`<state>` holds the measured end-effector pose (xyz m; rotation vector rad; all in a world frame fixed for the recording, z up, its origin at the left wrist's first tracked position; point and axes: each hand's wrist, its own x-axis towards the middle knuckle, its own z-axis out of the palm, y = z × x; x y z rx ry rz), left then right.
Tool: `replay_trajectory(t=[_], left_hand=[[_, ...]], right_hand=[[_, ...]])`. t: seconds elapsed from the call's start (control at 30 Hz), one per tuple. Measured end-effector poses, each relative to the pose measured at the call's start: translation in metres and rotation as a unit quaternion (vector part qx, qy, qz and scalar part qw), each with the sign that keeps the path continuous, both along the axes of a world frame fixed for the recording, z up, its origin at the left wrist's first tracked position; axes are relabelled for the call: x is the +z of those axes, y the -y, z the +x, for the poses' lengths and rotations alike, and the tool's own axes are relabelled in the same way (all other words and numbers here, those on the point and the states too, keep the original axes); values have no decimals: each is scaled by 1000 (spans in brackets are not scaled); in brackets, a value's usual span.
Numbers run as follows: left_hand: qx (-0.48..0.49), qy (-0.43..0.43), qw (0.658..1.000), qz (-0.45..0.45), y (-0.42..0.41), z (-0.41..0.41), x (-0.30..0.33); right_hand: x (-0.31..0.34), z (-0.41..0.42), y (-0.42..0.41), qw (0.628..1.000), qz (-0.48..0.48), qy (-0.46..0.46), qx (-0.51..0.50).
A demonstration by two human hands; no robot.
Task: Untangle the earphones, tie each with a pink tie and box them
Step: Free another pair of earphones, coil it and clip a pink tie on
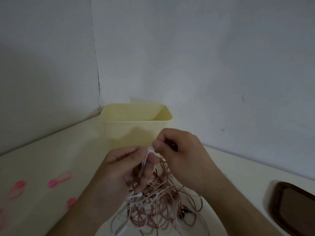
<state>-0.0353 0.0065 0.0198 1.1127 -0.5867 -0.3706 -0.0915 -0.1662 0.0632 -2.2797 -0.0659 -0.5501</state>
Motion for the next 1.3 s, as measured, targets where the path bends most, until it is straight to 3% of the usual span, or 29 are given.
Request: replay_trajectory(t=[0.1,0.17,0.27,0.4,0.47,0.6,0.7,0.87,1.0,1.13,1.3], left_hand=[[-1,-30,995,-96,-2,0,4],[30,-31,993,-110,-2,4,7],[107,32,993,-26,0,7,6],[188,169,954,159,3,5,-4],[141,171,959,174,4,2,-5],[38,29,998,43,2,2,-1],[-16,-37,999,-32,-3,0,2],[-102,-55,992,-48,-8,2,1],[-40,-43,993,-98,-7,5,1],[34,-54,991,-120,-4,5,7],[135,57,989,17,-2,5,6]], right_hand=[[-9,4,-2,999,-3,-50,11],[-11,4,-7,995,-45,-91,22],[-8,2,-13,988,-90,-114,47],[3,-3,-9,994,-66,-75,37],[7,-4,-4,999,-22,-44,19],[1,0,1,1000,12,-13,-6],[-5,3,-1,1000,14,-19,-5],[-7,5,-3,1000,14,-14,4],[-10,4,-7,999,6,-48,5],[-9,0,-20,993,-66,-93,41],[-4,-3,-20,992,-94,-74,41]])
